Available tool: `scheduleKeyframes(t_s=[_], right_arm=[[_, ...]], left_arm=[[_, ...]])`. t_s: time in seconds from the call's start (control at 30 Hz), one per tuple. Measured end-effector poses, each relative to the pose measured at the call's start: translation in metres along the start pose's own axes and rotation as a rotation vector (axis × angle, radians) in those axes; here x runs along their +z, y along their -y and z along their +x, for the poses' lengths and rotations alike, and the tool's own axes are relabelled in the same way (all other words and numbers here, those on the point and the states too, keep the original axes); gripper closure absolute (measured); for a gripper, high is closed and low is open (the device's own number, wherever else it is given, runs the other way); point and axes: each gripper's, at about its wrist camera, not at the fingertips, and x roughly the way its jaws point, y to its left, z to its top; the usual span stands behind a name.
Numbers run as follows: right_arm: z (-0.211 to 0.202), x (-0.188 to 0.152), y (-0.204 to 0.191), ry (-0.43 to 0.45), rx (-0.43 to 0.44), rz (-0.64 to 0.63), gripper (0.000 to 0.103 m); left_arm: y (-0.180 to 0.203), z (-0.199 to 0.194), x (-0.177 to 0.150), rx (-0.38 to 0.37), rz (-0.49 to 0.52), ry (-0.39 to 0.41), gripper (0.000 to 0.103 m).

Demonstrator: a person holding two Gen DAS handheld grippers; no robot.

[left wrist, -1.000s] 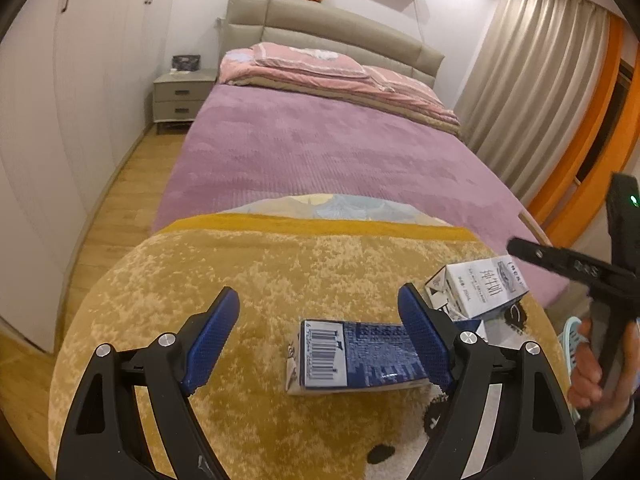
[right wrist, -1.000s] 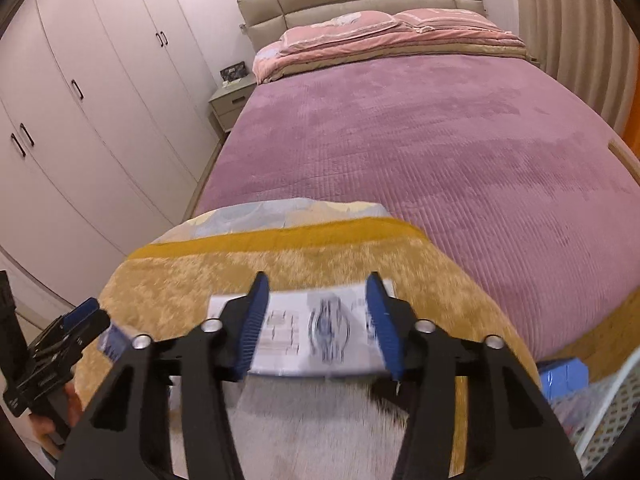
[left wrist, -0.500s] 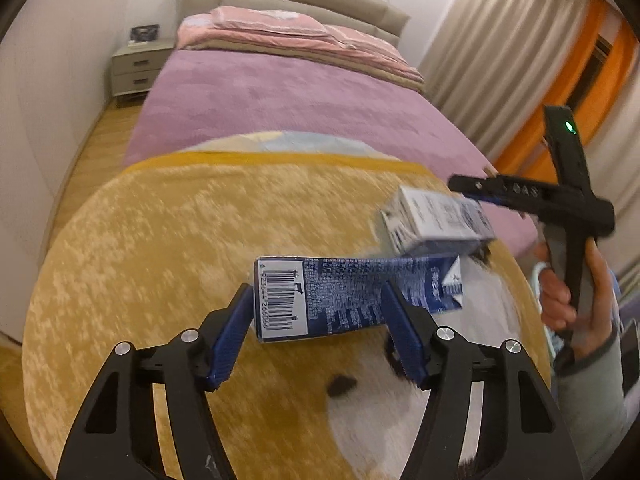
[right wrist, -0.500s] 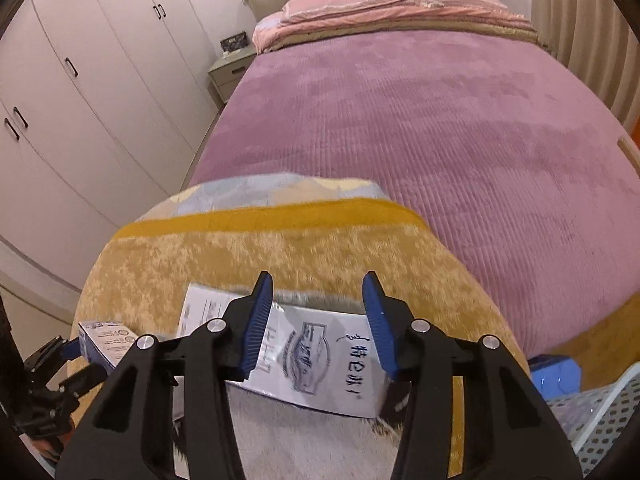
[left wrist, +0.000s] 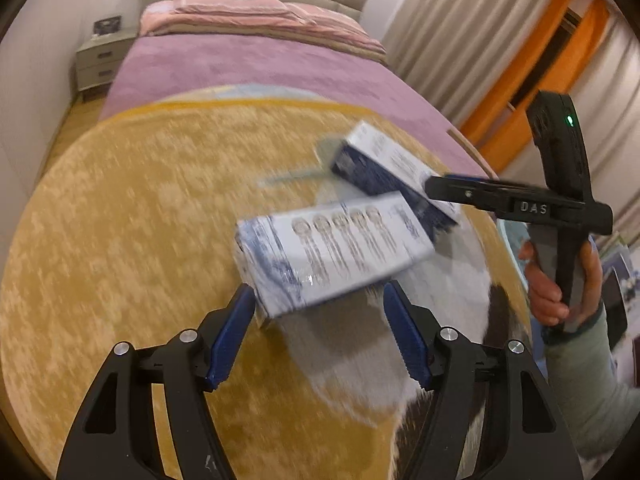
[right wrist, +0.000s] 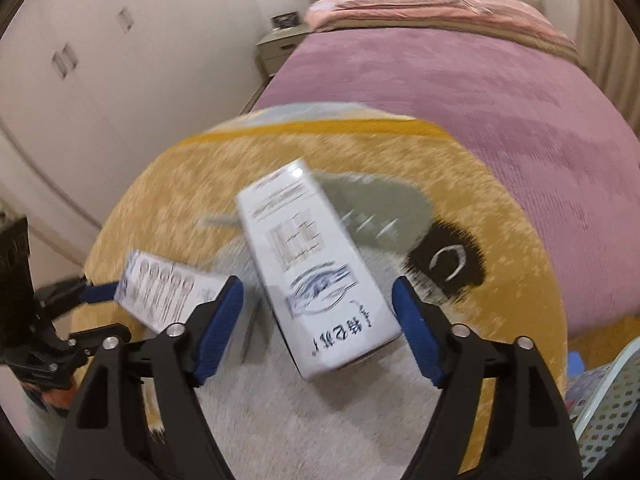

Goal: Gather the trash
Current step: 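Grasp a white milk carton with the left tool while the right tool grasps another carton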

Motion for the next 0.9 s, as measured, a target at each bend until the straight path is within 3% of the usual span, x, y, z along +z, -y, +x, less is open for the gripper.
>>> scheduleKeyframes(t_s=[0.13,0.2,0.3,0.37,0.53,0.63,0.9], right_arm=[[0.01,-0.008,-0.026,0.0,-0.11,-0.113,0.029],[0.014,-0.007,-0.032,0.016,-0.14,-0.14,0.029],[0.019,-0.006,-0.028,0.023,-0.114,-0.124,0.03],[0.023,-0.005,-0.019,0.016,-0.083,-0.075,0.037],[0.026,-0.011,-0.007,0.006,-0.078,-0.025,0.044],[0.019,-0.02,-0.007,0.011,-0.095,-0.016,0.044],[-0.007,-0.056,0.005,0.022,-0.132,0.042,0.044]], left_arm=[[0.012,-0.009,-0.016,-0.056,0.065,-0.031,0.03],[0.017,-0.016,-0.019,-0.04,0.099,-0.019,0.03],[0.018,-0.027,-0.018,-0.04,0.126,-0.001,0.023],[0.015,-0.033,-0.015,-0.04,0.133,0.022,0.019],[0.027,-0.011,0.002,0.049,0.222,0.008,0.012],[0.039,0.013,0.013,0.147,0.299,-0.024,0.01],[0.056,0.042,0.027,0.199,0.387,-0.087,0.013]])
